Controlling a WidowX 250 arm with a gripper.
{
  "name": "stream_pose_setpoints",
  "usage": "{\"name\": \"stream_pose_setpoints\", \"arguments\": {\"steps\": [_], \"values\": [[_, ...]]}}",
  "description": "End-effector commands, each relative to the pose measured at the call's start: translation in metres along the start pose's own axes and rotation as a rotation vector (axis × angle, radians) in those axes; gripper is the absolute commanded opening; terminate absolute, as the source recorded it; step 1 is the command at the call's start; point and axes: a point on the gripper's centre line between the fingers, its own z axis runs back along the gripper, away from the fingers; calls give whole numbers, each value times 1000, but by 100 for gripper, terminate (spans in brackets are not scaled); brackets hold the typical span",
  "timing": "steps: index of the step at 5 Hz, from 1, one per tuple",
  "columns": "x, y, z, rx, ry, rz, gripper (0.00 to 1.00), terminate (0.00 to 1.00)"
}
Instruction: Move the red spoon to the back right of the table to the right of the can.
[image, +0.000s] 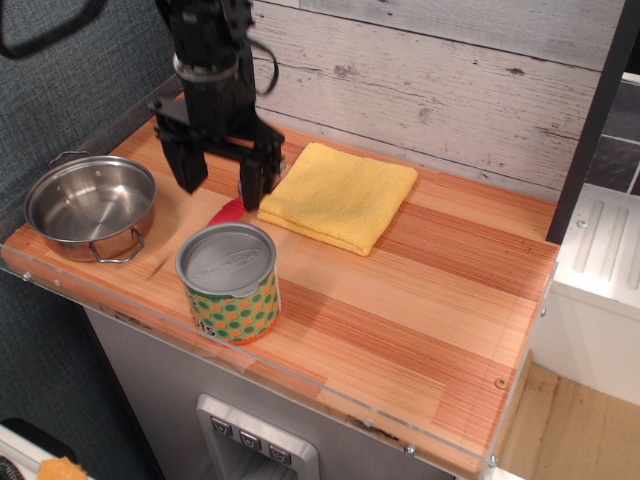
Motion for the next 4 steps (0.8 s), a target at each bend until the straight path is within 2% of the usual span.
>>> {"name": "stream_pose_setpoints", "arguments": {"steps": [1, 3, 4], "values": [[9, 12, -13, 9, 1, -7, 100, 0], [9, 10, -23, -14, 24, -79, 100, 0], [9, 10, -26, -20, 35, -107, 0, 0]]}}
